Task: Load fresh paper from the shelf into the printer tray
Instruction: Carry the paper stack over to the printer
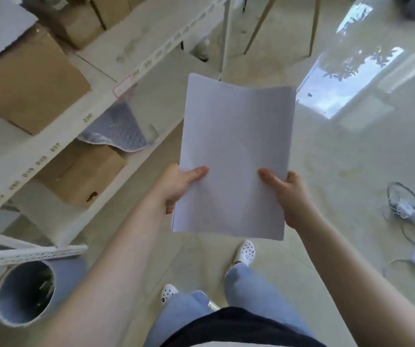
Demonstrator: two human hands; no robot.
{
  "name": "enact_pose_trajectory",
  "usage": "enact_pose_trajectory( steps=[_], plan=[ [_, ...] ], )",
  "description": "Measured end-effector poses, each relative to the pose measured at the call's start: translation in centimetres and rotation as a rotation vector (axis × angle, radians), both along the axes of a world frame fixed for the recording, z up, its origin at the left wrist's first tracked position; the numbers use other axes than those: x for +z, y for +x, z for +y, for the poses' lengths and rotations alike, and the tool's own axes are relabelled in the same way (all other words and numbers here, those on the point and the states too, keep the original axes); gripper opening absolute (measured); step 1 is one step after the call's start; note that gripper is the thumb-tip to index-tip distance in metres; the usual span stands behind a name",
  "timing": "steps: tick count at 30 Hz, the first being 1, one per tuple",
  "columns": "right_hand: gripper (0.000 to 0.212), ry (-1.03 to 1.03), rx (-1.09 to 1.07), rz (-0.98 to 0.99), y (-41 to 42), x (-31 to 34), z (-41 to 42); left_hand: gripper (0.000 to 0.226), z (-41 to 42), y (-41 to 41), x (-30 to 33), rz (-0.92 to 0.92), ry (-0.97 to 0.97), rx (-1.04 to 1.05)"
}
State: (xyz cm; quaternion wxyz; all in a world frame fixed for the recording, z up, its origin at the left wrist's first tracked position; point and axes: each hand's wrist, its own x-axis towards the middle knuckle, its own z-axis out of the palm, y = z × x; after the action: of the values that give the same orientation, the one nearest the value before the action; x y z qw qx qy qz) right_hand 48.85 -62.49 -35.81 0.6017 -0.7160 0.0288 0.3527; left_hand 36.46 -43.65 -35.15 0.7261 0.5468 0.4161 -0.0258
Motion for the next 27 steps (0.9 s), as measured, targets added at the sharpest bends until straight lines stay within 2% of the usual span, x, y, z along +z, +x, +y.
enact_pose_trajectory(
  steps=[4,9,13,16,22,27],
  plan=[
    [0.007,-0.019,-0.128,-0.002,8.8,-0.4,-6.1,0.017,-5.0,11.0,-0.1,-0.003,-0.031,-0.102],
    [0.031,-0.035,-0.266,-0.061,19.5,-0.5,-11.4,0.014,-9.5,24.2,-0.1,-0.052,-0.043,-0.248],
    [0.025,-0.019,-0.367,-0.095,26.7,0.0,-14.4,0.015,-11.7,33.6,0.1,-0.077,-0.052,-0.346],
    [0.022,0.009,-0.42,-0.091,31.5,0.0,-15.9,0.009,-12.7,39.9,-0.1,-0.079,-0.067,-0.402],
    [0.032,0.004,-0.519,-0.078,42.3,-1.5,-16.3,0.02,-12.9,52.6,-1.4,-0.107,-0.044,-0.489],
    [0.027,-0.018,-0.575,-0.075,51.5,-0.8,-15.4,0.024,-12.1,63.3,-1.5,-0.1,-0.073,-0.537]
  ],
)
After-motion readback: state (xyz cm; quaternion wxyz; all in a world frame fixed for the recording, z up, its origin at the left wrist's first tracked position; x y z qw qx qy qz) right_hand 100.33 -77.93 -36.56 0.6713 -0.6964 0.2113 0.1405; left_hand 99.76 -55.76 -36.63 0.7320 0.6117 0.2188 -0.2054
